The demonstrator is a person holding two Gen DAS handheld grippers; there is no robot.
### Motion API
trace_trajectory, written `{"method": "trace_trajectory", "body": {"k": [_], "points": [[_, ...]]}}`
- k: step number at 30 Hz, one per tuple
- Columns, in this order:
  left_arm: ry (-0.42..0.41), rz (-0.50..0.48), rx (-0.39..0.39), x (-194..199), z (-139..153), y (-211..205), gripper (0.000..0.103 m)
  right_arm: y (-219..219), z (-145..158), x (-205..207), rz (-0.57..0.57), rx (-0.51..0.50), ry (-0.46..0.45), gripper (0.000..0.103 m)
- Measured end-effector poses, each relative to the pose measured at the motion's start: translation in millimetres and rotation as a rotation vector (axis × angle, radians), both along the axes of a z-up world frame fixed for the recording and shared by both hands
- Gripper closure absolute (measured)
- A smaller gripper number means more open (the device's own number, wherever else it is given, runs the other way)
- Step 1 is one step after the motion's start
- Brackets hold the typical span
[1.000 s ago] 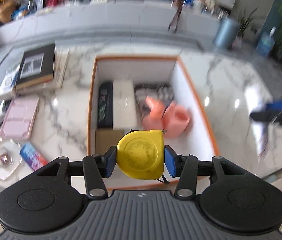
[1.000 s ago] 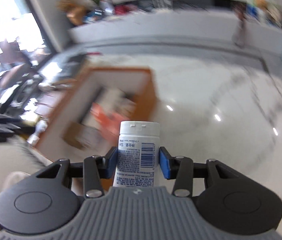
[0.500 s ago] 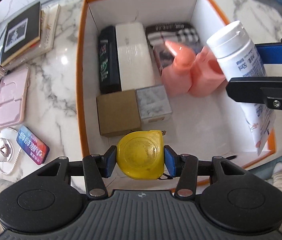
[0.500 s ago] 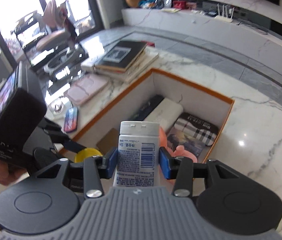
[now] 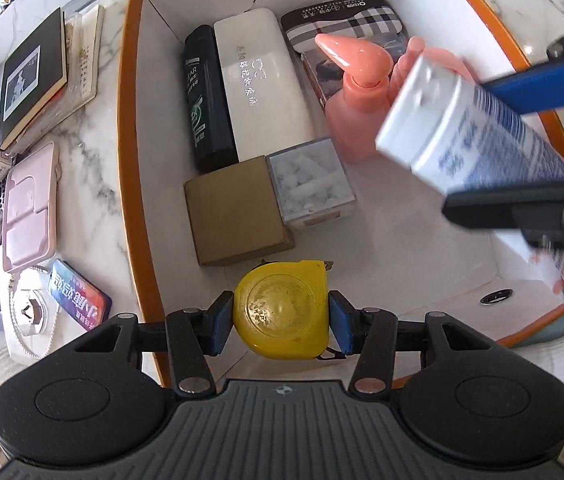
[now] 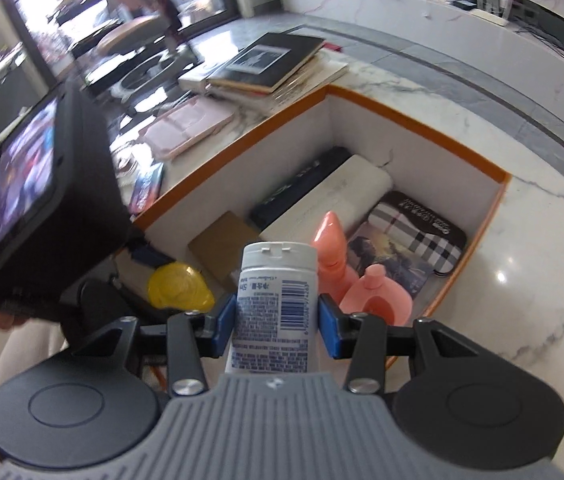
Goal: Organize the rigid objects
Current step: 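Lower the tape measure into the shoebox and open the left tool while the right tool carries the tube, then lower the white tube into the shoebox and open the right tool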
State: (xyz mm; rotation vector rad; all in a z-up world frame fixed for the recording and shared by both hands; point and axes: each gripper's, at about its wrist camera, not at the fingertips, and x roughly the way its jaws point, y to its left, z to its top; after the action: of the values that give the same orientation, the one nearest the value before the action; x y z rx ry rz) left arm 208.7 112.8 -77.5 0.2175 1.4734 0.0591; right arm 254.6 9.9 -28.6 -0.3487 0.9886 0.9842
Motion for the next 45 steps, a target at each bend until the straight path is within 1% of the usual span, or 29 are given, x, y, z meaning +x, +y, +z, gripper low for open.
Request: {"method": "trace_trajectory", "body": {"k": [1,4,7,8,9,11,14,15,16,19,21,22,23,25,27,31,35,38,43,45], "points": [[-0.002,0.000,0.001,0.0,-0.3,-0.1,0.041,2.0,-1.7,-0.5,0.015,-0.011,0.004,0.057],[-0.017,0.006,-0.027,-2.5,2.9,3.1,0.039,7.2,-4.8,-4.5,0.057,-0.043,0.007,0.057],[-0.050,0.020,-0.061,-6.5,10.6,9.7,0.033,12.5,-8.0,-7.0,0.087,-0.075,0.014,0.057],[-0.068,0.034,-0.081,-8.6,15.6,14.4,0.033,14.5,-9.8,-6.3,0.087,-0.091,0.021,0.057],[-0.096,0.050,-0.100,-10.8,22.4,17.6,0.034,16.5,-12.0,-4.6,0.081,-0.111,0.028,0.057],[-0.179,0.090,-0.151,-16.2,38.8,27.7,0.036,21.5,-17.1,-0.4,0.069,-0.154,0.046,0.057],[-0.351,0.162,-0.262,-33.8,66.3,48.7,0.036,32.2,-25.0,3.4,0.092,-0.211,0.073,0.057],[-0.389,0.186,-0.271,-36.9,70.9,54.6,0.036,36.7,-28.0,4.4,0.104,-0.229,0.088,0.057],[-0.422,0.212,-0.262,-39.7,73.8,59.6,0.036,41.3,-31.2,5.4,0.113,-0.253,0.103,0.057],[-0.481,0.275,-0.218,-46.6,75.5,73.2,0.042,56.3,-44.0,9.7,0.123,-0.337,0.121,0.057],[-0.466,0.318,-0.244,-48.3,68.7,82.4,0.046,64.7,-53.6,12.7,0.126,-0.386,0.133,0.057],[-0.447,0.333,-0.267,-48.8,63.5,86.1,0.050,67.5,-58.7,14.9,0.123,-0.402,0.150,0.057],[-0.429,0.346,-0.292,-49.4,59.6,88.8,0.054,70.0,-63.4,17.0,0.118,-0.412,0.171,0.057],[-0.404,0.358,-0.329,-50.1,50.9,91.9,0.058,74.4,-70.6,19.4,0.122,-0.419,0.206,0.057],[-0.393,0.371,-0.354,-49.4,42.1,95.1,0.059,78.4,-76.5,19.6,0.129,-0.429,0.219,0.057],[-0.391,0.400,-0.409,-55.0,35.4,99.9,0.059,85.4,-85.8,20.2,0.145,-0.424,0.239,0.057],[-0.390,0.403,-0.425,-58.2,32.3,102.3,0.059,88.7,-85.8,19.4,0.200,-0.376,0.265,0.057],[-0.386,0.414,-0.438,-59.1,30.1,103.9,0.059,86.6,-86.3,24.5,0.201,-0.367,0.291,0.057],[-0.383,0.416,-0.438,-59.6,27.5,103.4,0.059,83.3,-86.5,21.4,0.233,-0.452,0.231,0.054],[-0.384,0.416,-0.439,-59.7,27.3,103.6,0.059,80.6,-82.9,19.7,0.238,-0.466,0.202,0.054]]}}
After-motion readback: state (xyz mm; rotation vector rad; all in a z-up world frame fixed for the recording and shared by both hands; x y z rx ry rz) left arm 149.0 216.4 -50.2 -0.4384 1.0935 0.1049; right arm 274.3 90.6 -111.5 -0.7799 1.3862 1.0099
